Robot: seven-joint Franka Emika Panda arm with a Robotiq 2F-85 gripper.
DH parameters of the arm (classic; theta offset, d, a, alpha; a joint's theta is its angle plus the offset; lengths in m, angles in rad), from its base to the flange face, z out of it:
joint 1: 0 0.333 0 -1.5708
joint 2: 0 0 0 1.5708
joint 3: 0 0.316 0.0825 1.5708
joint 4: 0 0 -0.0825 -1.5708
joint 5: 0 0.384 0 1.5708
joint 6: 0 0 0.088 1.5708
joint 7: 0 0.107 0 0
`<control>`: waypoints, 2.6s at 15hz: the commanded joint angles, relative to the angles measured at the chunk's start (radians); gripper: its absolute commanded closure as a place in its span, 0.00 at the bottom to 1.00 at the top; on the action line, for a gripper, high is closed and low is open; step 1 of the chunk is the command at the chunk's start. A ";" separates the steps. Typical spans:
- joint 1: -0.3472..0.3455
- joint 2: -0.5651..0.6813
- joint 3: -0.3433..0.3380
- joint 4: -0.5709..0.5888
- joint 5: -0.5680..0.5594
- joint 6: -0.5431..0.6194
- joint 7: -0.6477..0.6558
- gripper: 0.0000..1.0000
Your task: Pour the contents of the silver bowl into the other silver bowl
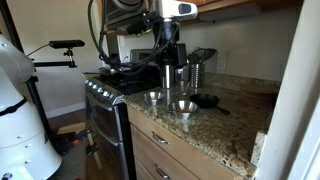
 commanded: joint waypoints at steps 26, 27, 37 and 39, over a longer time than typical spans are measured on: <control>-0.009 0.188 0.045 0.077 -0.040 0.081 0.084 0.00; -0.010 0.202 0.047 0.084 -0.046 0.095 0.096 0.00; -0.004 0.356 0.057 0.149 -0.027 0.219 0.143 0.00; -0.004 0.383 0.059 0.163 -0.022 0.229 0.147 0.00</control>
